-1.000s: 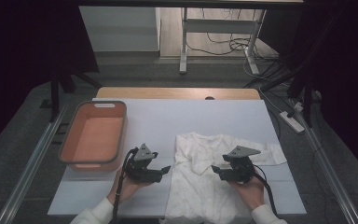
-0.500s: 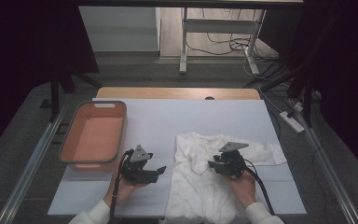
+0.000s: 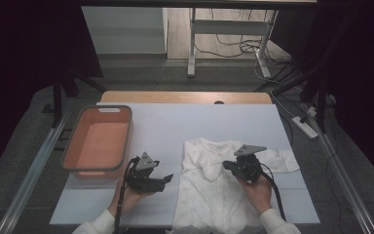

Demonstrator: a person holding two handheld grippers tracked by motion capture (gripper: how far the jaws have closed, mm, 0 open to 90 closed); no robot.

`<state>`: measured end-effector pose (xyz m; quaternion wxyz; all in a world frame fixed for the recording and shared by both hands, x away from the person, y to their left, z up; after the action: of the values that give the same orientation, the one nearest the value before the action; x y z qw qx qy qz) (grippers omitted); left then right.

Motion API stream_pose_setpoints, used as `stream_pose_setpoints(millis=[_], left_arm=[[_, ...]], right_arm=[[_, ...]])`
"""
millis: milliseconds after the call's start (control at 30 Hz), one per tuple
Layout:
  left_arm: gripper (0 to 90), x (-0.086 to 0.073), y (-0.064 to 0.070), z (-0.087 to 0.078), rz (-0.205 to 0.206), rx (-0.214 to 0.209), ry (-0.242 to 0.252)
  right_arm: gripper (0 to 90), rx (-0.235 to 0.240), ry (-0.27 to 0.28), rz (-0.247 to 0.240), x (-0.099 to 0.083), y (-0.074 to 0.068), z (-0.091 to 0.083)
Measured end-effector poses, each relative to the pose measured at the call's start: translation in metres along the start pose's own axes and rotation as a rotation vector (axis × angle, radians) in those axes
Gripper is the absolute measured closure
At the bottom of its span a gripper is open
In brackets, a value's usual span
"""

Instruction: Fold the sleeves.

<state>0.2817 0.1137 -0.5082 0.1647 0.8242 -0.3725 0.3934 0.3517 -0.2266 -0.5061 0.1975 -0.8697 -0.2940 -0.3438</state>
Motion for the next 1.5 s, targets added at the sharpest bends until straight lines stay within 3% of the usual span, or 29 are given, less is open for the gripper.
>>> stream_pose_setpoints(millis=[167,267,400,500,533,667,700,767,867,933,1000,1033,1100,1300,1500], left_arm=[[27.1,0.000,0.001,0.001,0.006,-0.002,0.000],[27.1,0.001,0.002,0.003,0.012,-0.005,-0.005],[26.8,0.001,0.003,0.005,0.024,-0.008,-0.015],[26.6,0.002,0.003,0.006,0.024,-0.008,-0.014],[26.5,0.002,0.003,0.005,0.024,-0.009,-0.014],[26.2,0.002,0.002,0.003,0.018,-0.001,-0.005],[26.2,0.002,0.002,0.003,0.017,0.001,-0.003],[26.2,0.003,0.002,0.002,0.018,0.005,0.000],[26.0,0.002,0.002,0.002,0.019,0.005,-0.001],[26.0,0.003,0.002,0.003,0.020,0.004,-0.002],[26.0,0.003,0.002,0.003,0.020,0.005,-0.003],[26.0,0.004,0.003,0.004,0.024,0.005,-0.004],[25.9,0.004,0.004,0.005,0.032,0.003,-0.010],[25.7,0.004,0.005,0.006,0.033,-0.001,-0.014],[25.5,0.003,0.003,0.003,0.028,0.006,-0.012]], right_arm=[[87.2,-0.002,0.025,0.030,0.005,0.012,-0.005],[87.1,-0.036,0.024,0.012,0.008,0.016,-0.004],[87.0,-0.077,0.028,0.023,0.010,0.026,-0.001],[86.3,-0.081,0.037,0.047,0.013,0.033,0.002],[83.6,-0.086,0.029,0.051,0.013,0.035,0.004],[51.0,-0.159,0.071,0.043,0.012,0.029,0.000],[47.2,-0.151,0.092,0.044,0.011,0.027,-0.003],[44.2,-0.091,0.108,0.051,0.007,0.021,-0.009],[44.4,-0.027,0.063,0.033,-0.005,0.010,-0.009],[45.3,-0.033,0.010,-0.018,-0.012,0.002,-0.007],[46.4,-0.034,-0.002,-0.033,-0.014,0.000,-0.006],[50.0,-0.023,-0.037,-0.056,-0.016,-0.004,0.000],[54.6,-0.027,-0.051,-0.066,-0.016,-0.006,0.005],[79.7,-0.047,-0.086,-0.087,-0.012,-0.005,0.014],[82.9,-0.023,-0.102,-0.087,-0.013,-0.007,0.003]])
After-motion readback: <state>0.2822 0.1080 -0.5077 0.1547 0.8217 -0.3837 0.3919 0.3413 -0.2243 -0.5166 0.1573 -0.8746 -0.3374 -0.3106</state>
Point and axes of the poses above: each handheld gripper's, and its own axes: z roughly forward along the jaws, x roughly out of its top, y roughly to its right, the point moved 1 cm from there along z, roughly forward along the jaws, and after that the axes turned 9 degrees about z, right-handed, at the moved point
